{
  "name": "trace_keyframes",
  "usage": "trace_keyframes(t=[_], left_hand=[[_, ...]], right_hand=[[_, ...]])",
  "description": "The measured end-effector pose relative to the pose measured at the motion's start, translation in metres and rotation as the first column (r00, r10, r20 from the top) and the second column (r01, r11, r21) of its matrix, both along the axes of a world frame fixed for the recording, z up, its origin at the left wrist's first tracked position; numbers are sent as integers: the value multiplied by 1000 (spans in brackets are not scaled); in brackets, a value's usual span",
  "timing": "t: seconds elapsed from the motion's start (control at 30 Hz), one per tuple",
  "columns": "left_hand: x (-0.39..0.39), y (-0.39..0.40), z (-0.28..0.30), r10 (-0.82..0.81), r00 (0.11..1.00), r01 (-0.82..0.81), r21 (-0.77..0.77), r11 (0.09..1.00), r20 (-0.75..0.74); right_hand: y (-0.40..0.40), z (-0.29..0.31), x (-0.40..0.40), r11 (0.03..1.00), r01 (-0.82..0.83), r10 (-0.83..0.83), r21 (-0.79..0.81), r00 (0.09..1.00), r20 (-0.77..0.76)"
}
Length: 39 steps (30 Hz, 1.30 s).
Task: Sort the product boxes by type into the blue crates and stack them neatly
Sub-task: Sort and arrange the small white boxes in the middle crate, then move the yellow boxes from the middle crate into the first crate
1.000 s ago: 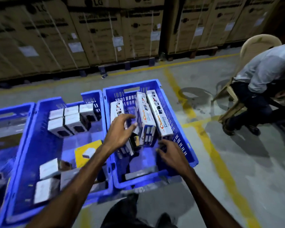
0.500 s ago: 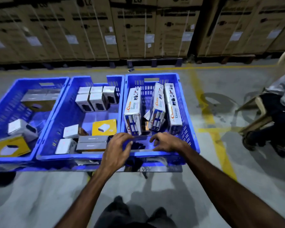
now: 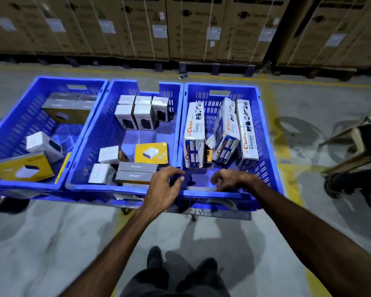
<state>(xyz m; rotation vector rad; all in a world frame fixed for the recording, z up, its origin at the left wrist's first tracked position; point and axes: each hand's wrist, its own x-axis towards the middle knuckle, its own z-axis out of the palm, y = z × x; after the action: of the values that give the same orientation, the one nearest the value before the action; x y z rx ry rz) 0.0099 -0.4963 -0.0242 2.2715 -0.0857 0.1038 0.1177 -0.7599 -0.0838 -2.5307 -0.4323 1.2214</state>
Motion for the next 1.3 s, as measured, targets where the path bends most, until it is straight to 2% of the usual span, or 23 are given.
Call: trace_keyframes(t=[0.13,0.27,0.4,0.47,0.57,0.67,0.73,0.8,0.9,0.97,1.07,1.17,1.3], left_hand=[[1,0,-5,40,999,-40,-48,998,-7],[0,0,-7,39,999,-38,-53,998,18],[0,1,-8,30,999,-29,-60,998,20],[0,2,-7,33,999,-33,-94,995,0],[-1,5,-6,50,998,-56,-185,981,-35],[-5,16,-5,143,988,-153,-316,936,-54],[-11,32,-6,231,973,-220,-339,915,-7],[-16,50,-8,289,956,-259,-330,908,45],[-24,83,-8,363,930,-330,-309,892,56],[-25,102,-8,406,912,-371,-317,873,51],[-27,141,-5,502,861,-457,-317,831,75],[-27,178,-6,566,821,-521,-302,798,77],[-29,216,-8,613,785,-576,-262,775,89]], right_hand=[[5,5,-6,996,-80,83,-29,987,136],[9,11,-12,997,-75,81,-31,944,320],[9,12,-18,997,-49,61,-58,973,222],[9,19,-22,996,-42,60,-73,961,269],[10,56,-24,999,-5,-15,51,924,382],[6,114,-26,973,38,-130,228,907,400],[4,149,-28,943,52,-195,330,889,415],[8,177,-27,862,124,-330,492,874,356],[42,193,-22,639,271,-534,720,830,162],[74,189,-17,498,375,-602,782,798,0],[142,170,-7,353,546,-575,760,767,-284],[215,148,2,328,673,-561,663,704,-437],[315,129,12,261,809,-537,527,575,-617]])
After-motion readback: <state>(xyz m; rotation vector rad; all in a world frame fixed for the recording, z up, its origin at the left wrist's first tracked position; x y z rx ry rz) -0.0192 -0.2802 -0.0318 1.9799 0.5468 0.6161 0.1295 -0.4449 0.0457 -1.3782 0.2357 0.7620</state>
